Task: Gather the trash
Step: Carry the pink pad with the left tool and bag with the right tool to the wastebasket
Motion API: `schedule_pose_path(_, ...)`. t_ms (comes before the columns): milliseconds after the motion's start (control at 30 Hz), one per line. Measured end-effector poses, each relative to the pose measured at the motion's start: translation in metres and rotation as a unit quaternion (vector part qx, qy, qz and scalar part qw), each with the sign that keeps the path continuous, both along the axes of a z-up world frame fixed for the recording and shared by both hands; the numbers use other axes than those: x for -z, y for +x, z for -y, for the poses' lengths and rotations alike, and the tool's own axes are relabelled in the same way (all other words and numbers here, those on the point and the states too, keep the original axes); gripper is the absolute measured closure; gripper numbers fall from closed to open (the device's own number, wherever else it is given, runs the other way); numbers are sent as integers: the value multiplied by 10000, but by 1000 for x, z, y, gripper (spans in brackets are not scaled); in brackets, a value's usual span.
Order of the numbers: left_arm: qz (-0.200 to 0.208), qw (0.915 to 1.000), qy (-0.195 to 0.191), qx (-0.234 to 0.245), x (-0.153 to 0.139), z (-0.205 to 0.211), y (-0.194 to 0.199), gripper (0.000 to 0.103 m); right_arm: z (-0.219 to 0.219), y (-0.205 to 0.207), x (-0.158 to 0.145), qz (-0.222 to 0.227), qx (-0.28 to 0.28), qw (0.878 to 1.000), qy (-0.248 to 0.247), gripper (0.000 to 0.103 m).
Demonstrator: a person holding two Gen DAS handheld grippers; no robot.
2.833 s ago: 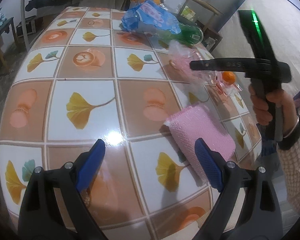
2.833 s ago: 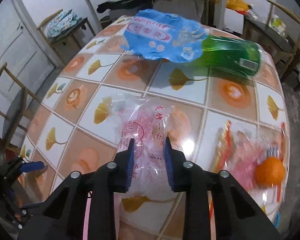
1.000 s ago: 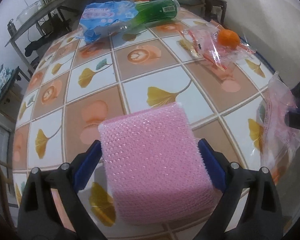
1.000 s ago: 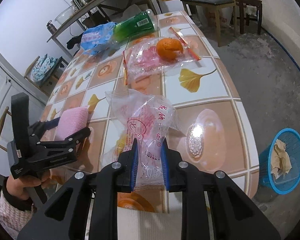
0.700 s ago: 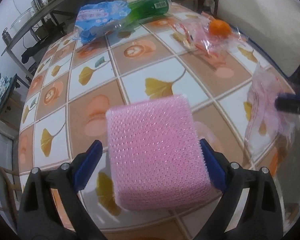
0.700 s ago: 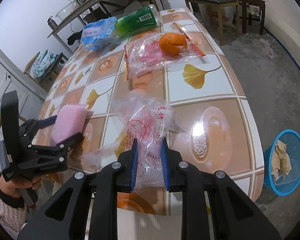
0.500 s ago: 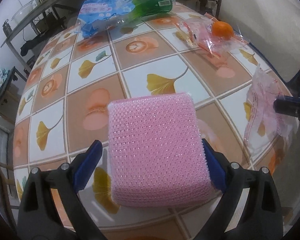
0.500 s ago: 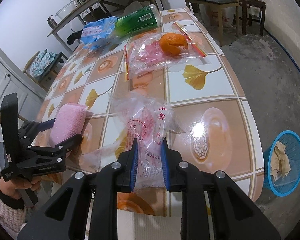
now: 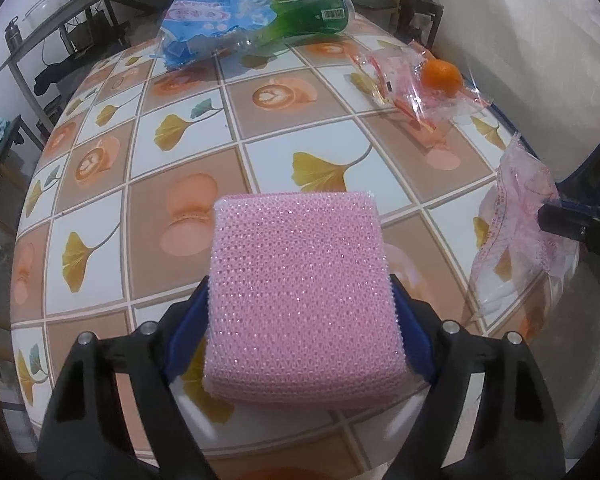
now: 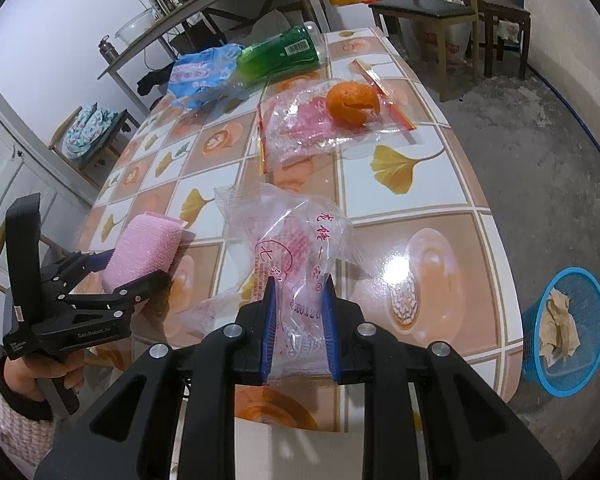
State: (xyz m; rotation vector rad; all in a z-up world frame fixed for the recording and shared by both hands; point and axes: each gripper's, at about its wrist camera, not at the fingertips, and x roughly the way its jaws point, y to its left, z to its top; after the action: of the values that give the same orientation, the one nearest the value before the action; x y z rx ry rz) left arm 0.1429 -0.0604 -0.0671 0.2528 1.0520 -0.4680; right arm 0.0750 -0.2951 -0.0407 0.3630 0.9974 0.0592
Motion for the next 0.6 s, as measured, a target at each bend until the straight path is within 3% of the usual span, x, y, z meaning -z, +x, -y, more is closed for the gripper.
schedule_pose_path(600,270,9982,-534,65,-34,-5,-6,25,3,-16,-30,523,148,9985,72,84)
